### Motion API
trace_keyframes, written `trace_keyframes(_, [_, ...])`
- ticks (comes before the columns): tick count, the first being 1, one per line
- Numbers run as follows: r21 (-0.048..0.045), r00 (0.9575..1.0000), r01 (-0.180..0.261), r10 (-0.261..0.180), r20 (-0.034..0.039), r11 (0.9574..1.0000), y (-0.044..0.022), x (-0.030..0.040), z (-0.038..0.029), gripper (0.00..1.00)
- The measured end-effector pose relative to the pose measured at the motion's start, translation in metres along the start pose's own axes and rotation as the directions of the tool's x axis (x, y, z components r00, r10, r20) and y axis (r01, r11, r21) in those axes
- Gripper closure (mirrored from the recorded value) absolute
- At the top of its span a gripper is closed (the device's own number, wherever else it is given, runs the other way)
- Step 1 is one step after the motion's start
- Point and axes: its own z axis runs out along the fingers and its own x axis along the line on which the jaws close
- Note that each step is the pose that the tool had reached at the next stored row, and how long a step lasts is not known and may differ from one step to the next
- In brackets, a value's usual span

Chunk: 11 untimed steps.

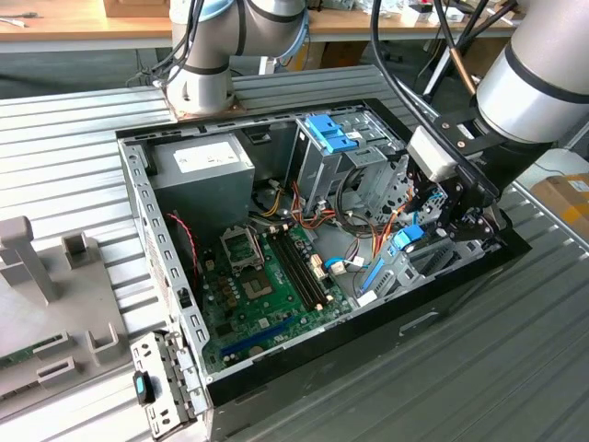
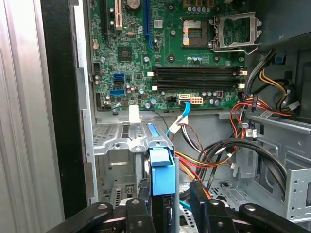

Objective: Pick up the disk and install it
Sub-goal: 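Insert the disk into the insertion slot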

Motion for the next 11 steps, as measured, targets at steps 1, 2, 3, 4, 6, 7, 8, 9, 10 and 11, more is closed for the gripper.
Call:
trace_keyframes(1, [0.0, 1.0, 0.0, 0.0, -0.0001, 1.0, 0.0, -0.0011, 0.0001, 0.55])
trace_keyframes(2, [0.0, 1.0, 0.0, 0.0, 0.0001, 1.0, -0.0029, -0.0023, 0.0007, 0.55])
trace_keyframes(3, [0.0001, 1.0, -0.001, 0.001, -0.0002, 1.0, -0.0023, -0.0027, 0.0006, 0.55])
trace_keyframes(4, [0.0004, 1.0, -0.005, 0.005, -0.0008, 1.0, 0.0017, -0.0049, 0.0003, 0.55])
trace_keyframes(6, [0.002, 0.9999, -0.016, 0.016, -0.0064, 0.9999, -0.0019, -0.0076, 0.0011, 0.55])
trace_keyframes(7, [0.0024, 0.9998, -0.018, 0.018, -0.0091, 0.9998, -0.0043, -0.008, 0.0015, 0.55])
trace_keyframes(8, [0.0031, 0.9997, -0.021, 0.021, -0.0132, 0.9998, -0.0065, -0.0082, 0.0019, 0.55])
trace_keyframes(9, [0.0032, 0.9997, -0.022, 0.022, -0.0136, 0.9998, -0.0065, -0.0082, 0.0019, 0.55])
trace_keyframes(10, [0.0032, 0.9997, -0.022, 0.022, -0.0139, 0.9998, -0.0066, -0.0082, 0.0018, 0.55])
trace_keyframes(11, [0.0032, 0.9997, -0.022, 0.022, -0.0138, 0.9998, -0.0066, -0.0082, 0.0019, 0.63])
